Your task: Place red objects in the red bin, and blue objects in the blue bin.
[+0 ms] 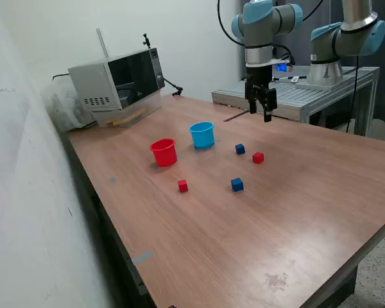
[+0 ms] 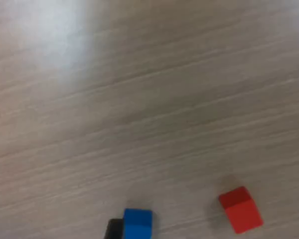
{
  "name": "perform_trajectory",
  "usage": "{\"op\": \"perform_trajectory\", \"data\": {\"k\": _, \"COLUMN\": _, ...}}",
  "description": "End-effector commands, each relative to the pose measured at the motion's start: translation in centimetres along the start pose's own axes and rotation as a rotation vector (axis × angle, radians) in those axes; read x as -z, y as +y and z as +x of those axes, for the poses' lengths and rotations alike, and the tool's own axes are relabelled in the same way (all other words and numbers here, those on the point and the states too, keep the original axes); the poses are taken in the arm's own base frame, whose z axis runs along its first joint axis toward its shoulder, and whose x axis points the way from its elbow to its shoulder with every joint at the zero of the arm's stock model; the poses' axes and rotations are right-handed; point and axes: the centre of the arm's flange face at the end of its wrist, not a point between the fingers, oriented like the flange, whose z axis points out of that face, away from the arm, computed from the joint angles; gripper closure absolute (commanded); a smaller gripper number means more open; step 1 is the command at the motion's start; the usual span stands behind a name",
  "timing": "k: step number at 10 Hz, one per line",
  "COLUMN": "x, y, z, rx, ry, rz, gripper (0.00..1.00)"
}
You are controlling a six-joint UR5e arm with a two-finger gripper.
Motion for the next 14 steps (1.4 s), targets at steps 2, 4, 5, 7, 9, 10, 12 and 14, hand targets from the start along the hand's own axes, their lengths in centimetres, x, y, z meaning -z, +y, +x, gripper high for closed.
{"op": "perform_trajectory", "data": {"k": 2, "x": -3.9, "y": 2.1, "z": 0.1, "rx": -0.011, "ry": -0.024, "rz": 0.021, "gripper": 0.00}}
{"op": "perform_trajectory", "data": {"k": 4, "x": -5.8, "y": 3.3, "z": -1.2, "rx": -0.036, "ry": -0.040, "rz": 0.022, "gripper": 0.00}}
{"op": "perform_trajectory", "data": {"k": 5, "x": -6.4, "y": 4.4, "z": -2.4, "rx": -0.061, "ry": -0.052, "rz": 0.021, "gripper": 0.00}}
{"op": "perform_trajectory", "data": {"k": 7, "x": -7.2, "y": 5.9, "z": -4.8, "rx": -0.106, "ry": -0.055, "rz": 0.029, "gripper": 0.00}}
{"op": "perform_trajectory", "data": {"k": 9, "x": -8.1, "y": 6.4, "z": -5.2, "rx": -0.114, "ry": -0.056, "rz": 0.030, "gripper": 0.00}}
{"op": "perform_trajectory", "data": {"k": 10, "x": -8.5, "y": 6.6, "z": -5.1, "rx": -0.114, "ry": -0.054, "rz": 0.030, "gripper": 0.00}}
{"op": "perform_trajectory", "data": {"k": 12, "x": -8.6, "y": 6.6, "z": -4.8, "rx": -0.110, "ry": -0.050, "rz": 0.020, "gripper": 0.00}}
{"op": "perform_trajectory", "data": {"k": 14, "x": -8.4, "y": 6.5, "z": -4.4, "rx": -0.103, "ry": -0.046, "rz": 0.014, "gripper": 0.00}}
